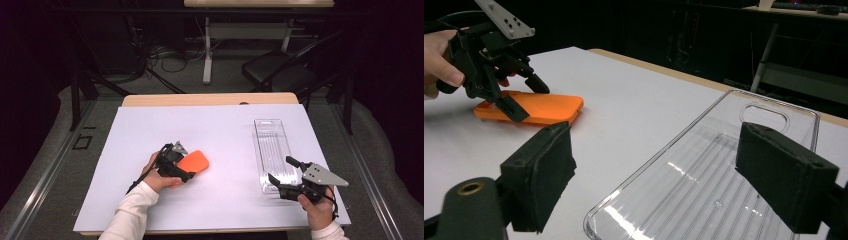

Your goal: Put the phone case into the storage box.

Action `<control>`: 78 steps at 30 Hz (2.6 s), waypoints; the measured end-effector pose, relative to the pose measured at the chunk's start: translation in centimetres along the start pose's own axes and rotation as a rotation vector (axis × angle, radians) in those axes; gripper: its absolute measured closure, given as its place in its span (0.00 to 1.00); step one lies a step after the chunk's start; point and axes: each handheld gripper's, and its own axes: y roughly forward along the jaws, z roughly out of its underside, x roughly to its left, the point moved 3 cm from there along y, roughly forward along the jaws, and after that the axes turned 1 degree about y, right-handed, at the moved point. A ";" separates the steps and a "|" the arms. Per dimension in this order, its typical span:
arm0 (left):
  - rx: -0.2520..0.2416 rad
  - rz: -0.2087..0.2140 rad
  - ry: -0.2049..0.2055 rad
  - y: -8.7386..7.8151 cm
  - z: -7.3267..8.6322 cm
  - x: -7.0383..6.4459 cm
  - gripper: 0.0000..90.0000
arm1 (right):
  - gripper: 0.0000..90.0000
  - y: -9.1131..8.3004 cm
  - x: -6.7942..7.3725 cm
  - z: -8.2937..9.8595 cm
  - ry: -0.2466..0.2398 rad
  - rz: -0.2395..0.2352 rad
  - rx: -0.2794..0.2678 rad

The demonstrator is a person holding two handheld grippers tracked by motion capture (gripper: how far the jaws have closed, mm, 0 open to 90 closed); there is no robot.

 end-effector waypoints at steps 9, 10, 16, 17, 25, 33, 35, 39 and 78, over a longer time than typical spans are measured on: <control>0.019 0.006 -0.010 -1.6 -0.9 -0.8 0.17 | 0.16 0.0 0.0 0.0 -0.004 0.001 -0.002; 0.020 0.007 -0.006 -1.8 -1.0 -0.9 0.17 | 0.16 0.0 0.0 0.0 -0.004 0.002 -0.002; 0.012 0.004 0.013 -2.9 -2.1 -2.0 0.17 | 0.16 0.0 0.0 0.0 -0.005 0.003 0.000; 0.010 0.006 0.017 -3.1 -2.4 -2.3 0.17 | 0.16 0.0 0.0 0.0 -0.005 0.003 0.000; 0.000 0.023 0.059 -3.8 -3.7 -4.2 0.17 | 0.16 0.1 0.0 0.0 -0.004 0.003 -0.001; -0.021 0.058 0.080 -4.2 -4.4 -5.9 0.17 | 0.16 0.1 0.1 0.0 -0.012 0.001 0.002; -0.024 0.059 0.094 -4.5 -4.5 -6.4 0.17 | 0.16 0.2 0.2 -0.1 -0.014 -0.007 0.004; -0.024 0.070 0.103 -4.8 -4.7 -6.9 0.17 | 0.16 0.4 0.7 -0.1 -0.035 -0.017 0.014; 0.002 0.125 0.137 -6.2 -6.6 -8.5 0.17 | 0.21 4.0 5.6 -2.4 -0.552 -0.144 0.154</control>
